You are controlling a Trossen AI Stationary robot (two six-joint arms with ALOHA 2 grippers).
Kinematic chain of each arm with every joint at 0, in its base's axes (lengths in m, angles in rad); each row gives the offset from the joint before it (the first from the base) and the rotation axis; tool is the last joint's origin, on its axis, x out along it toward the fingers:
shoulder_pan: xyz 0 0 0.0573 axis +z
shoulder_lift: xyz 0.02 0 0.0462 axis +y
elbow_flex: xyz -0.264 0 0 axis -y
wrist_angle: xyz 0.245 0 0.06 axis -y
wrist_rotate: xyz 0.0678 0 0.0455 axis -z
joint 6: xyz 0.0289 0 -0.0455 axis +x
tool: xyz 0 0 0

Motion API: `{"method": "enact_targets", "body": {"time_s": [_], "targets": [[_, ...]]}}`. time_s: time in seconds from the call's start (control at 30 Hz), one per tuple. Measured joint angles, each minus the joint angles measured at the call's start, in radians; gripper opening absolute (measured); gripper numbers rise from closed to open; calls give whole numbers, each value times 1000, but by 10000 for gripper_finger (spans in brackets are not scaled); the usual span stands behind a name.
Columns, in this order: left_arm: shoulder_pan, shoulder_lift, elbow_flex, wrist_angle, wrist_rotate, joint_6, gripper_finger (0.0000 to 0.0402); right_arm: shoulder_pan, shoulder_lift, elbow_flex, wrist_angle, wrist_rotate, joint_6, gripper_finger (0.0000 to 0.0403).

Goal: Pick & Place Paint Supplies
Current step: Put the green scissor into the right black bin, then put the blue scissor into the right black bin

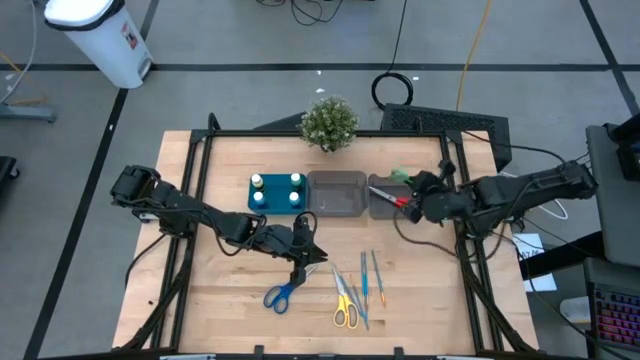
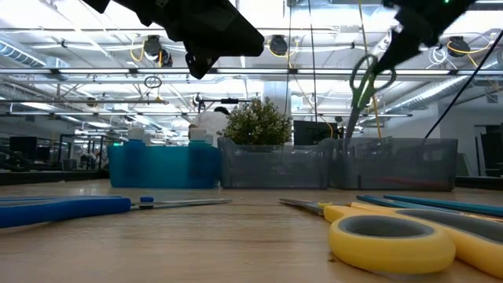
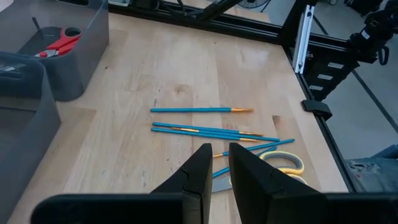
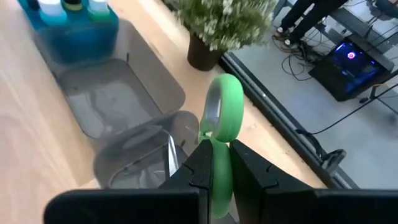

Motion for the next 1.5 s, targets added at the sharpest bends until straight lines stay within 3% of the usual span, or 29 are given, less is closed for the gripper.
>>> {"method": "enact_targets", "body": {"time_s": [0.2, 0.47, 0.97, 1.3, 1.5], "targets": [[0, 0, 0, 0, 0, -3, 61, -64, 0, -174, 232, -37, -89, 20], [0, 0, 0, 0, 0, -1, 61, -134, -2, -262, 387, -149, -143, 29], [0, 0, 0, 0, 0, -1, 61, -143, -1, -277, 379, -154, -113, 134], [0, 0, 0, 0, 0, -1, 61, -142, -1, -277, 428, -159, -145, 165], [0, 0, 0, 0, 0, -1, 61, -142, -4, -277, 643, -316, -234, 165]]}}
